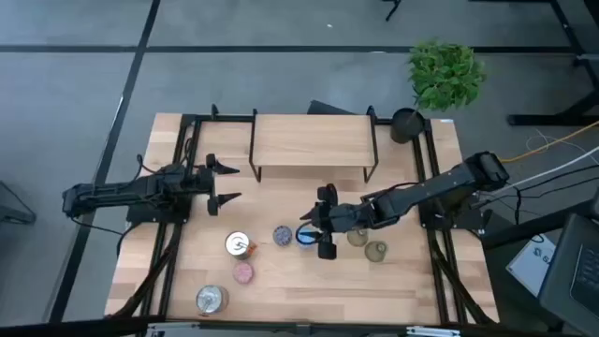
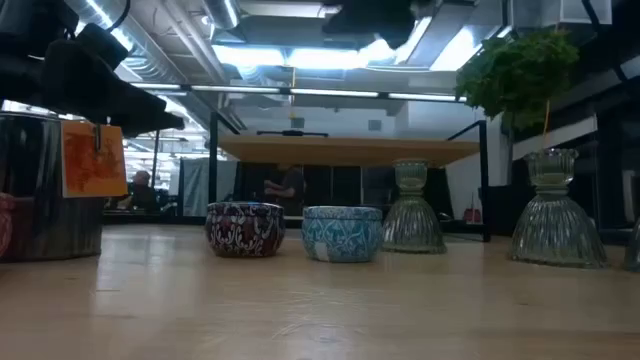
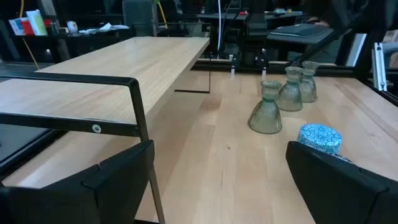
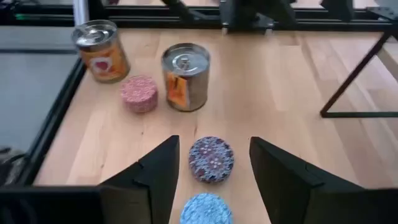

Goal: Pick & Place candle stick holders

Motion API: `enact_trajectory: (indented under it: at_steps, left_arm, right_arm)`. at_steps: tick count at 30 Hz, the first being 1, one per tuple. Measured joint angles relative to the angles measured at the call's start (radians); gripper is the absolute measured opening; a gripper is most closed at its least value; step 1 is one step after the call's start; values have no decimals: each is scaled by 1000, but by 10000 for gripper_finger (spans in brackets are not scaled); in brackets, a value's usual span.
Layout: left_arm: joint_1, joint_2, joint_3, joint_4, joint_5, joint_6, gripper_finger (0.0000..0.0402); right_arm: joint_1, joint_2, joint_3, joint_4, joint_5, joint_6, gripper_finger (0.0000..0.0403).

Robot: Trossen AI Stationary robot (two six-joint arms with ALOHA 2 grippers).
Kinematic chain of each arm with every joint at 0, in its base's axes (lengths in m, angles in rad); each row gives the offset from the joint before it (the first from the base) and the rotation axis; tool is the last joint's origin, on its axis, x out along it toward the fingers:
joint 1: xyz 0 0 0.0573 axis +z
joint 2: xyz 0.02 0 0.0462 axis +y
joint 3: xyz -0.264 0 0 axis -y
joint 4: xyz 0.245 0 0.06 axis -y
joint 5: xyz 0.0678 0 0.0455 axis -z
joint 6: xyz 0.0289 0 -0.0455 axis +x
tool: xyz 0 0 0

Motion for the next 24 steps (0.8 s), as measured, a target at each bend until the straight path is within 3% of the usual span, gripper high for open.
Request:
enact_trajectory:
  at_steps: [10,24]
  left_arm:
    - [0,0,0,0,0,0,363]
    - [0,0,0,0,0,0,363]
  right_arm:
    - [52,0,52,-284,1,8,199]
    - [14,0,52,-494,12,186,199]
